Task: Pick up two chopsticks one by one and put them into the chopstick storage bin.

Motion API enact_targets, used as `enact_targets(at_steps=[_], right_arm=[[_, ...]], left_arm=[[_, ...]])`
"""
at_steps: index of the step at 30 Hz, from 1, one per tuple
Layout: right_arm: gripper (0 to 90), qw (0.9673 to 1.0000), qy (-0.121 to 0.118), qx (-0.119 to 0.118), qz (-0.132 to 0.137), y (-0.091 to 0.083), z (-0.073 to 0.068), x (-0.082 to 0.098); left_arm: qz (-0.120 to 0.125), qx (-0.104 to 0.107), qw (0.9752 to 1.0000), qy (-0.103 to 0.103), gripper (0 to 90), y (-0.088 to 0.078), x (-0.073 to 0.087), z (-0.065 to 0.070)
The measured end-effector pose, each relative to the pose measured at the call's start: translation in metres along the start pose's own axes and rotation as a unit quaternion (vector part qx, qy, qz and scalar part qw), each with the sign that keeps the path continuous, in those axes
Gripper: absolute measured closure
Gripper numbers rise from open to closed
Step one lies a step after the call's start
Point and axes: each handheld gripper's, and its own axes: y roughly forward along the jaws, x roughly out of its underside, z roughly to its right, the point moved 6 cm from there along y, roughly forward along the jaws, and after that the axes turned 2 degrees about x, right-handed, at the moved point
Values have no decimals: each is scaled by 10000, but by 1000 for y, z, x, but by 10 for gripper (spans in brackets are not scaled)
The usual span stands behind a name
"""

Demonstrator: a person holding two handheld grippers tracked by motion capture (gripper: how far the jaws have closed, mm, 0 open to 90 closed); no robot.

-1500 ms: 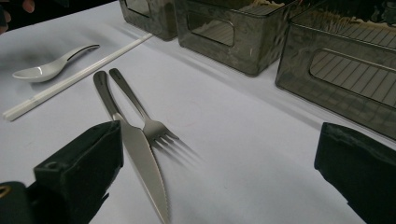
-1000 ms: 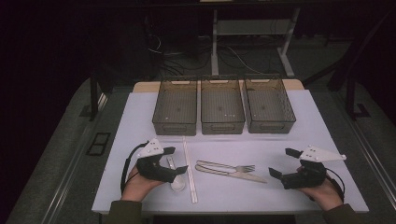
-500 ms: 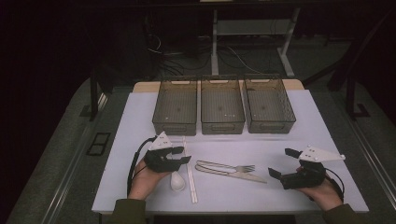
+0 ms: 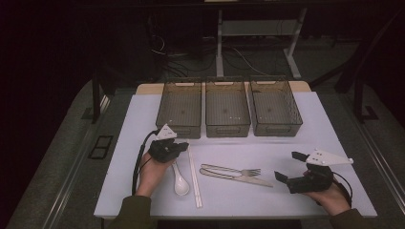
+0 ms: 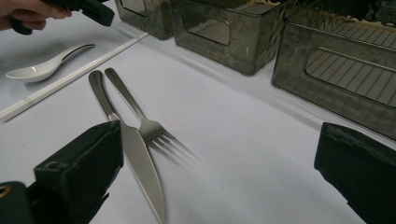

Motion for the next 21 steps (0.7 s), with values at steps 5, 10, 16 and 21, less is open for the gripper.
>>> enact_targets(at_steps=[5, 10, 16, 21], right_arm=[[13, 10000, -14, 6, 12, 0, 1, 0], [13, 10000, -7, 6, 4, 0, 1, 0], [13, 10000, 8, 16, 14, 0, 1, 0], [14, 10000, -12, 4, 24, -1, 1, 0]], left_arm=[[-174, -99, 9998, -50, 885, 14, 2, -11], [-410, -250, 9988, 42, 885, 27, 3, -13], [-485, -403, 9980, -58, 884, 31, 5, -20], [-544, -439, 9975, -35, 885, 37, 5, -21]])
